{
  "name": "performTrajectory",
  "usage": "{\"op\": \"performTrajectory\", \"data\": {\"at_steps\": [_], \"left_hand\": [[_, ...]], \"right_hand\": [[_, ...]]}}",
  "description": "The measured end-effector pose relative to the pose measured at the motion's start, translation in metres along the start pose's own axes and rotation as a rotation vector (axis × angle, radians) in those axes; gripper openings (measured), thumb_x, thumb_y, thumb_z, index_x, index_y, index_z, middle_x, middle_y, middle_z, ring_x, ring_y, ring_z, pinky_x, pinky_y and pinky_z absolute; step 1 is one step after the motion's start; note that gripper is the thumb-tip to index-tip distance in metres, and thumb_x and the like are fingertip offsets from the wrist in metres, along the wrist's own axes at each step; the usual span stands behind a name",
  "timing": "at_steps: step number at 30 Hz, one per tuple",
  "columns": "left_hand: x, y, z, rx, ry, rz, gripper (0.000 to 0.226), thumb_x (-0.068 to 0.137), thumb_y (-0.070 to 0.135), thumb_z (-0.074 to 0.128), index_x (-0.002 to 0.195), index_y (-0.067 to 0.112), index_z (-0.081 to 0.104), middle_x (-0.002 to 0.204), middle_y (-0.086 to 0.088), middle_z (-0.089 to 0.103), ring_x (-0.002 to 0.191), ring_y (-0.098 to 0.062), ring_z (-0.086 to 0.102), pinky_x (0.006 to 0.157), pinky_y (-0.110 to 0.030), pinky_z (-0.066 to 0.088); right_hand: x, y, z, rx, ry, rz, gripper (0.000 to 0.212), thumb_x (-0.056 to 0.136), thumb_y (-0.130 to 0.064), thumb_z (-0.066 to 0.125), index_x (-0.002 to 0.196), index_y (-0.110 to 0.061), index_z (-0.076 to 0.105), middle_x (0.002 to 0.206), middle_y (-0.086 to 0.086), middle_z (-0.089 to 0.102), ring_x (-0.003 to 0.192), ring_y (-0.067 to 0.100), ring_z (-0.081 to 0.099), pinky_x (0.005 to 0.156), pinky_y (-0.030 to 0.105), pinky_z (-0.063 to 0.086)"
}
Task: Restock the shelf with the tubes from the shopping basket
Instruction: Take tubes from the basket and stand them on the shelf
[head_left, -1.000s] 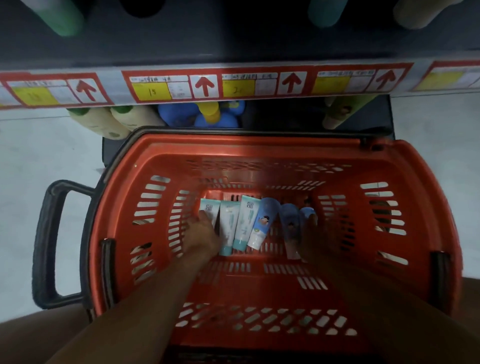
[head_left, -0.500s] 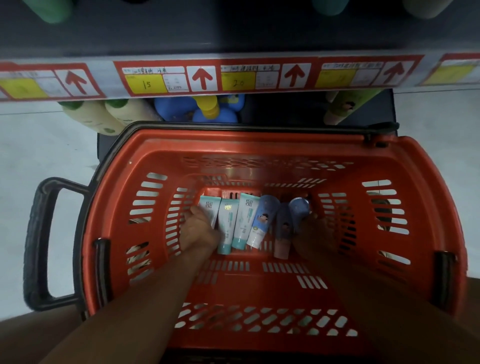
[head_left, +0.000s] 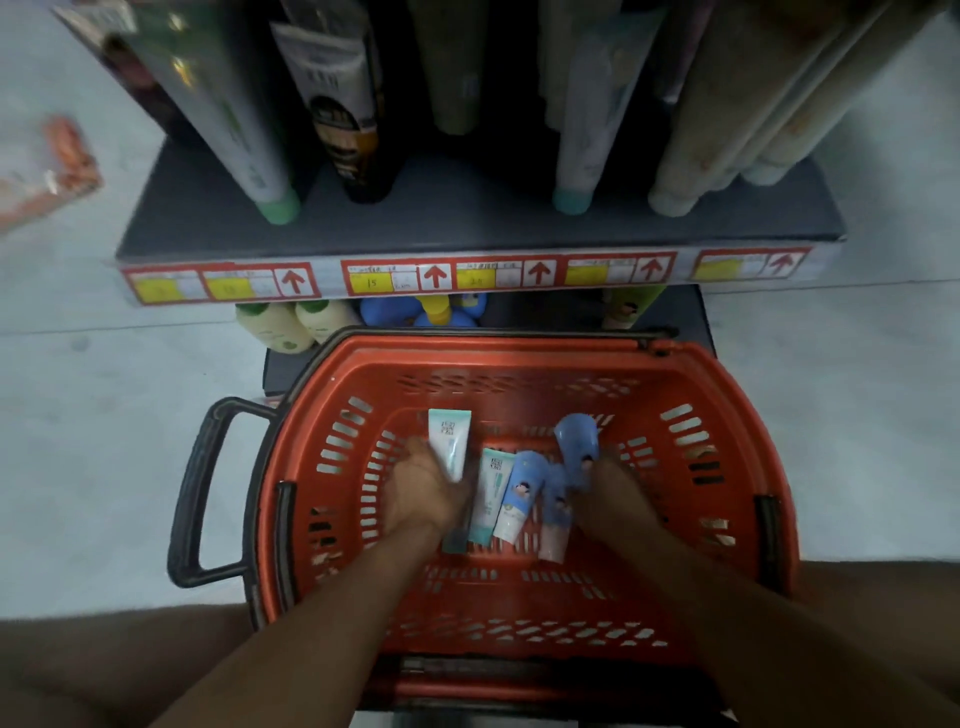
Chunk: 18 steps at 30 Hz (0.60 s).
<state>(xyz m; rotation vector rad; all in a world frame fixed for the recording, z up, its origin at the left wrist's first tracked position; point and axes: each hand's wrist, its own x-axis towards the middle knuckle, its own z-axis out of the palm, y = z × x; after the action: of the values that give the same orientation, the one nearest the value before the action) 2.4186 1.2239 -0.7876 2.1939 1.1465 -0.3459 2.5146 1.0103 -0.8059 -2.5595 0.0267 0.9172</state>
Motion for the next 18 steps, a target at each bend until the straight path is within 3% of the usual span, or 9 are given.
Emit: {"op": "performTrajectory", "data": {"at_steps": [4, 8, 12, 14, 18], "left_hand": [[-0.023, 0.02, -0.021, -0.021, 0.04, 0.093, 0.059, 0.075, 0.046, 0.085, 0.117, 0.018, 0.053, 0.107, -0.007, 0.074, 0.094, -0.029, 0.072, 0.077, -0.039, 0.061], [-0.051, 0.041, -0.042, -0.068, 0.105, 0.209, 0.054, 0.074, 0.038, 0.085, 0.114, 0.022, 0.052, 0.106, -0.005, 0.071, 0.095, -0.03, 0.071, 0.077, -0.039, 0.059], [-0.079, 0.066, -0.063, -0.12, 0.177, 0.322, 0.058, 0.073, 0.036, 0.085, 0.118, 0.025, 0.051, 0.108, -0.001, 0.071, 0.098, -0.026, 0.071, 0.075, -0.035, 0.056], [-0.092, 0.08, -0.074, -0.143, 0.216, 0.383, 0.057, 0.074, 0.038, 0.086, 0.118, 0.026, 0.051, 0.108, 0.002, 0.07, 0.098, -0.022, 0.07, 0.07, -0.03, 0.052], [-0.12, 0.111, -0.095, -0.18, 0.284, 0.479, 0.06, 0.073, 0.044, 0.085, 0.119, 0.03, 0.049, 0.11, 0.005, 0.07, 0.098, -0.019, 0.071, 0.073, -0.037, 0.061]], "right_hand": [[-0.028, -0.016, -0.03, -0.028, 0.094, -0.093, 0.056, 0.089, -0.031, 0.076, 0.128, -0.008, 0.043, 0.12, 0.015, 0.066, 0.111, 0.033, 0.066, 0.077, 0.03, 0.041], [-0.054, -0.025, -0.06, -0.005, 0.213, -0.178, 0.051, 0.086, -0.041, 0.073, 0.117, -0.016, 0.041, 0.112, 0.012, 0.064, 0.101, 0.036, 0.067, 0.075, 0.038, 0.049], [-0.077, -0.033, -0.094, 0.036, 0.302, -0.252, 0.048, 0.087, -0.038, 0.073, 0.114, -0.016, 0.04, 0.108, 0.01, 0.064, 0.095, 0.034, 0.066, 0.066, 0.036, 0.044], [-0.088, -0.036, -0.112, 0.045, 0.362, -0.289, 0.052, 0.085, -0.04, 0.075, 0.117, -0.016, 0.042, 0.107, 0.007, 0.063, 0.093, 0.033, 0.066, 0.066, 0.037, 0.049], [-0.11, -0.046, -0.15, 0.102, 0.434, -0.37, 0.052, 0.082, -0.039, 0.076, 0.113, -0.018, 0.041, 0.105, 0.003, 0.061, 0.091, 0.029, 0.065, 0.064, 0.037, 0.049]]}}
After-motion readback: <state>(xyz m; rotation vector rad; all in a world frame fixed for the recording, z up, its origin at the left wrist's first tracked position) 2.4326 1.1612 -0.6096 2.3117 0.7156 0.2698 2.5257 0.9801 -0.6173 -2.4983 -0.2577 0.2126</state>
